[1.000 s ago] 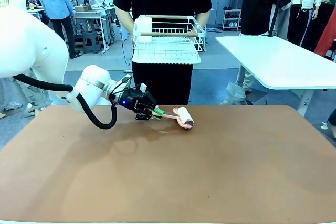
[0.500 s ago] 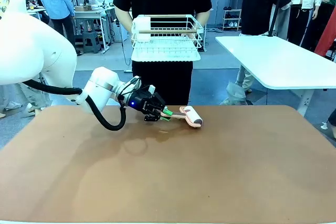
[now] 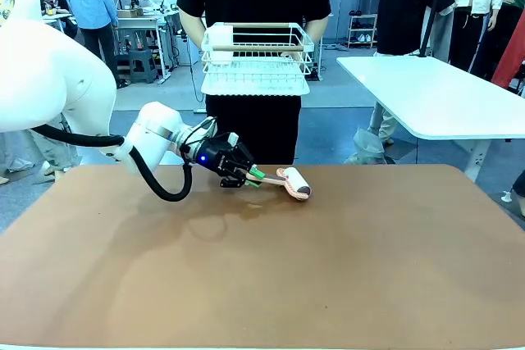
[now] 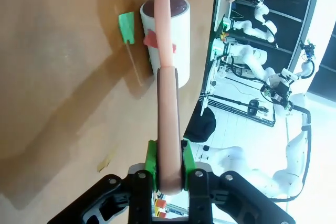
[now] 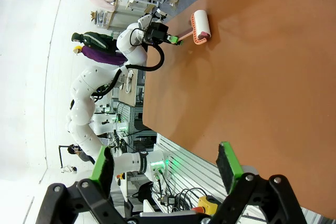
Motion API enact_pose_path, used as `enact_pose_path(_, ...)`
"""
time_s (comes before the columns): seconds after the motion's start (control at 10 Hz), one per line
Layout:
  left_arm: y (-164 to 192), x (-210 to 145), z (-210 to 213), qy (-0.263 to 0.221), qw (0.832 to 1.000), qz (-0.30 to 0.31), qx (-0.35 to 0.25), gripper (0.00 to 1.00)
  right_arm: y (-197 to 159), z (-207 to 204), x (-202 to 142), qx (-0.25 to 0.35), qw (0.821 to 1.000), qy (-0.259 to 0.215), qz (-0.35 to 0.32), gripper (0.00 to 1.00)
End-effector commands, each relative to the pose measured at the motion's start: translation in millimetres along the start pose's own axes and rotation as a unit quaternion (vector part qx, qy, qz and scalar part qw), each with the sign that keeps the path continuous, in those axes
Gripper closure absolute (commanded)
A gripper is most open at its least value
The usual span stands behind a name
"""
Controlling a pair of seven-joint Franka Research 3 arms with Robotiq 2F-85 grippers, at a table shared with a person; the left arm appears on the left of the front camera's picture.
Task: Clean the table.
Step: Clean the table with the Lint Roller when the human lifts the Dish drying rack.
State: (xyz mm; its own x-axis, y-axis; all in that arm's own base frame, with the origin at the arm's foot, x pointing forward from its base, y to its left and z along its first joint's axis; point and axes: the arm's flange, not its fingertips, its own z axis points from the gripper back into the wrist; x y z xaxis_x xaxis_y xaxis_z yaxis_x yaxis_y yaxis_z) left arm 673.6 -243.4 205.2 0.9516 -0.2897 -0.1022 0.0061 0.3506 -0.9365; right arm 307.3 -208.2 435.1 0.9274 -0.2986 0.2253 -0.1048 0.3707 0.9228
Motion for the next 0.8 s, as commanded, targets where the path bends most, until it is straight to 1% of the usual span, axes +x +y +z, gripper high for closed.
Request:
enact_pose_path(0.0,8.4,-0.3,19.2,-0.001,0.999,0.040,0.035,0.78,3.6,2.1,-0.6,0.006,1.000,-0.002,0.006,0.00)
enact_pose_path(0.1,12.5,1.1,23.8,0.011,0.998,0.056,0.032,0.78,3.6,2.1,-0.6,0.006,1.000,-0.002,0.006,0.00)
enact_pose_path(0.2,16.4,4.2,40.2,0.010,0.997,0.065,0.032,0.78,3.6,2.1,-0.6,0.006,1.000,-0.002,0.006,0.00)
enact_pose_path(0.3,19.0,4.0,47.8,0.006,0.997,0.070,0.035,0.78,3.6,2.1,-0.6,0.006,1.000,-0.002,0.006,0.00)
enact_pose_path(0.5,23.9,-1.4,70.8,0.017,0.996,0.085,0.039,0.78,3.6,2.1,-0.6,0.006,1.000,-0.002,0.006,0.00)
enact_pose_path(0.6,22.2,-8.8,95.0,0.030,0.995,0.089,0.031,0.78,3.6,2.1,-0.6,0.006,1.000,-0.002,0.006,0.00)
enact_pose_path(0.7,14.4,-21.2,112.0,0.059,0.995,0.081,0.012,0.78,3.6,2.1,-0.6,0.006,1.000,-0.002,0.006,0.00)
